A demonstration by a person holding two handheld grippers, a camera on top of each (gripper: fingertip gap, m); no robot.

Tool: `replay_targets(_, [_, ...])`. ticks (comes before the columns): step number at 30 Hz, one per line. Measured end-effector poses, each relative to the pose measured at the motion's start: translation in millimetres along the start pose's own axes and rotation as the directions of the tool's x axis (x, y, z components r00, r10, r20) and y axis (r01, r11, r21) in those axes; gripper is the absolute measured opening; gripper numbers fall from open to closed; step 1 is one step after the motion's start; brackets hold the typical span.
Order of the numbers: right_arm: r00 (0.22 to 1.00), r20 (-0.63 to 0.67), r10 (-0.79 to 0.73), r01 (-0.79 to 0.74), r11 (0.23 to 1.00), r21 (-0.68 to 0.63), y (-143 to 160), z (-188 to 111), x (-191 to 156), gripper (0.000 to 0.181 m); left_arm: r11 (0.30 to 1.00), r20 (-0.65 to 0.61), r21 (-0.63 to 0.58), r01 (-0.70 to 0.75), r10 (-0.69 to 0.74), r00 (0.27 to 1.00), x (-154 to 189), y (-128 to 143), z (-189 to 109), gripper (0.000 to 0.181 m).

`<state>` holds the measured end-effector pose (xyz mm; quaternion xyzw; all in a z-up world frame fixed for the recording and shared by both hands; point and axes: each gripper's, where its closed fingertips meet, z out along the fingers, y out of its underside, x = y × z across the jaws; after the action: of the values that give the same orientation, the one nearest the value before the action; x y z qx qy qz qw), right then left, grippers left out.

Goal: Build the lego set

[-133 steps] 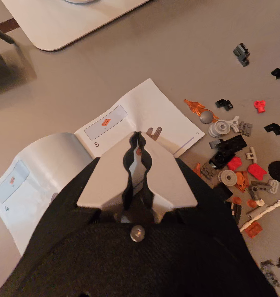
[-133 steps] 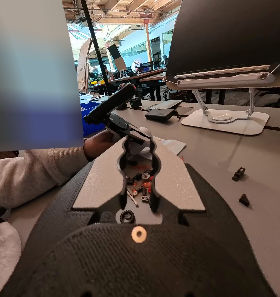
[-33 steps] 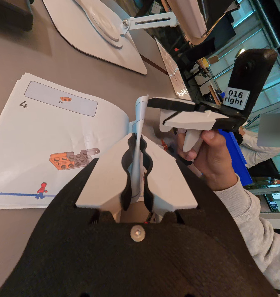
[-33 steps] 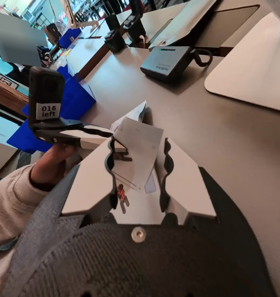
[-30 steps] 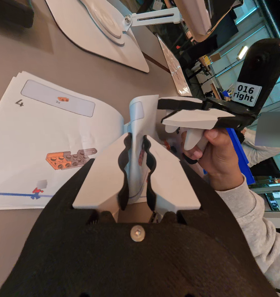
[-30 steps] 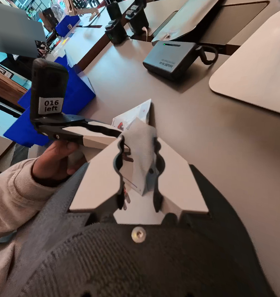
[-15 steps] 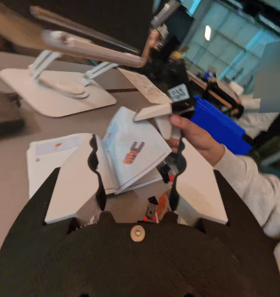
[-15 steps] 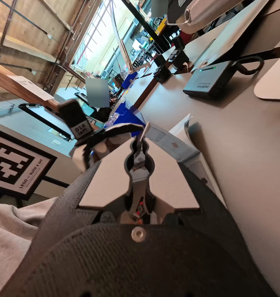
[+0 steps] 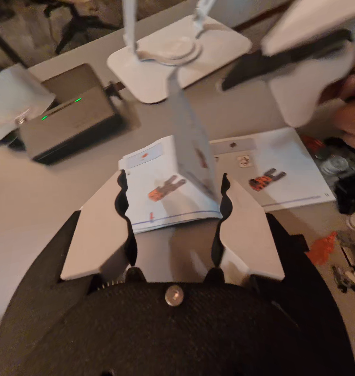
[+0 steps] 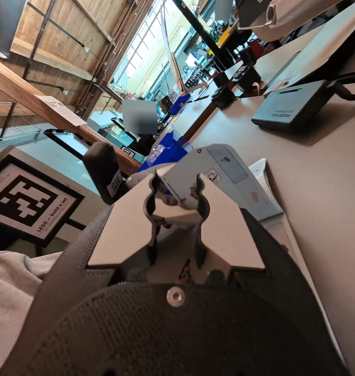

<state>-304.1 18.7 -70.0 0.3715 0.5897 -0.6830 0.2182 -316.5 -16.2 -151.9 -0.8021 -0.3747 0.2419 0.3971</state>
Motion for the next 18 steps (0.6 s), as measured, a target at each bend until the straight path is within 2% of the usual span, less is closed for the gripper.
replay_targets(4, [0.991, -0.111, -0.073, 0.067, 0.996, -0.055, 10, 2, 13, 0.037, 0.967, 0.06, -0.024, 0.253, -0.252, 0.966, -39, 16, -1, 0.088])
replay_targets(6, [0.977, -0.178, -0.119, 0.104, 0.99, -0.095, 18, 3, 20, 0.038, 0.946, 0.108, -0.038, 0.321, -0.315, 0.943, -56, 27, 0, 0.087])
replay_targets(9, [0.943, -0.264, -0.203, 0.156, 0.969, -0.19, 37, 3, 29, 0.038, 0.944, 0.18, -0.046, 0.328, -0.315, 0.932, -71, 34, -2, 0.087])
replay_targets(13, [0.865, -0.35, -0.361, 0.228, 0.902, -0.366, 63, 5, 44, 0.037, 0.968, 0.223, 0.023, 0.25, -0.249, 0.942, -72, 16, -12, 0.086])
replay_targets(15, [0.801, -0.395, -0.45, 0.275, 0.862, -0.425, 66, 8, 54, 0.026, 0.973, 0.18, 0.08, 0.215, -0.226, 0.957, -61, 1, -16, 0.082])
replay_targets(18, [0.688, -0.456, -0.564, 0.329, 0.803, -0.496, 66, 9, 66, 0.015, 0.957, 0.065, 0.084, 0.278, -0.283, 0.957, -44, -4, -15, 0.077])
